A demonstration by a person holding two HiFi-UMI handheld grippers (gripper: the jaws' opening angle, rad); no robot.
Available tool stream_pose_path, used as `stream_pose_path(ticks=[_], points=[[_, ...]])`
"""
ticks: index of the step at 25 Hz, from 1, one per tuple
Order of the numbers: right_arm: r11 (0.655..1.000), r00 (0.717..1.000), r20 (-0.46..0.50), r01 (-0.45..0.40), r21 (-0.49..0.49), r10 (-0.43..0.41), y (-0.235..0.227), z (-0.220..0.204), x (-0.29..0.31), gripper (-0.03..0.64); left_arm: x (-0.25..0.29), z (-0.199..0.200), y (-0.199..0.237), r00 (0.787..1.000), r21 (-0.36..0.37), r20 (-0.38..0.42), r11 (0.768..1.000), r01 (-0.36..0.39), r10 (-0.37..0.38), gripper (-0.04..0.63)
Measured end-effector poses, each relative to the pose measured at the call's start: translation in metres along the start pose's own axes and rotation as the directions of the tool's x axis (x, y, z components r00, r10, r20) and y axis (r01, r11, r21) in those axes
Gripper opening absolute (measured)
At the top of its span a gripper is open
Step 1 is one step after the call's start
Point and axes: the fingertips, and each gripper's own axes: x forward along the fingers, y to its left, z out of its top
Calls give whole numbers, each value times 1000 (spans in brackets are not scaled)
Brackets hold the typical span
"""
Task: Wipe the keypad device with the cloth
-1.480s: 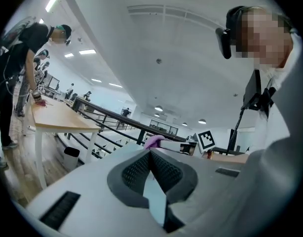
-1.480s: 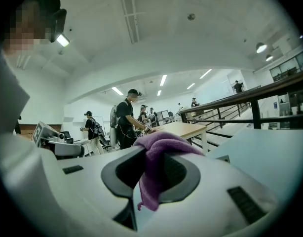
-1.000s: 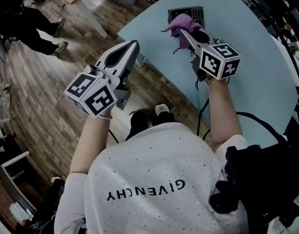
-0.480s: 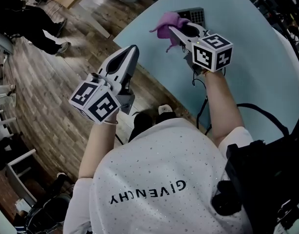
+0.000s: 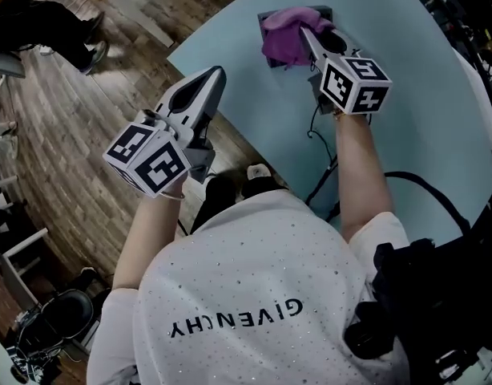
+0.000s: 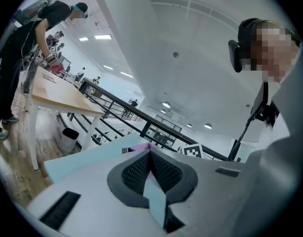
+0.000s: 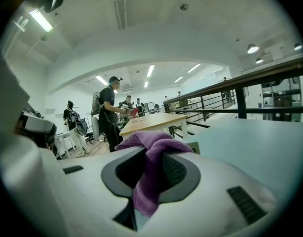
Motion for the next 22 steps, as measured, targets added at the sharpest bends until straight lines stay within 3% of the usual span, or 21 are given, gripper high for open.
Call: stream_pose_path(ticks=[9, 13, 16, 18, 20, 22], points=[[973, 969, 102, 219, 76, -226, -68, -21, -66, 71, 6, -39, -39, 998, 31, -59, 999, 24, -22, 2], [968, 962, 120, 238, 80, -246, -73, -18, -72, 71, 7, -41, -37, 997, 29, -77, 999, 18, -15, 2], [988, 968, 202, 137, 68, -148, -56, 6, -64, 71, 18, -36, -26, 996, 16, -83, 1000, 14, -13, 2], [999, 960, 281, -29, 43, 16, -25, 20, -60, 71, 24, -36, -19, 996, 13, -86, 1000, 9, -8, 2], [977, 923, 329, -213, 7, 199, 15, 27, -56, 71, 26, -37, -11, 996, 27, -91, 1000, -3, 6, 2], [941, 893, 307, -338, -28, 330, 51, 24, -44, 71, 27, -38, -1, 994, 61, -104, 998, -22, 28, 2]])
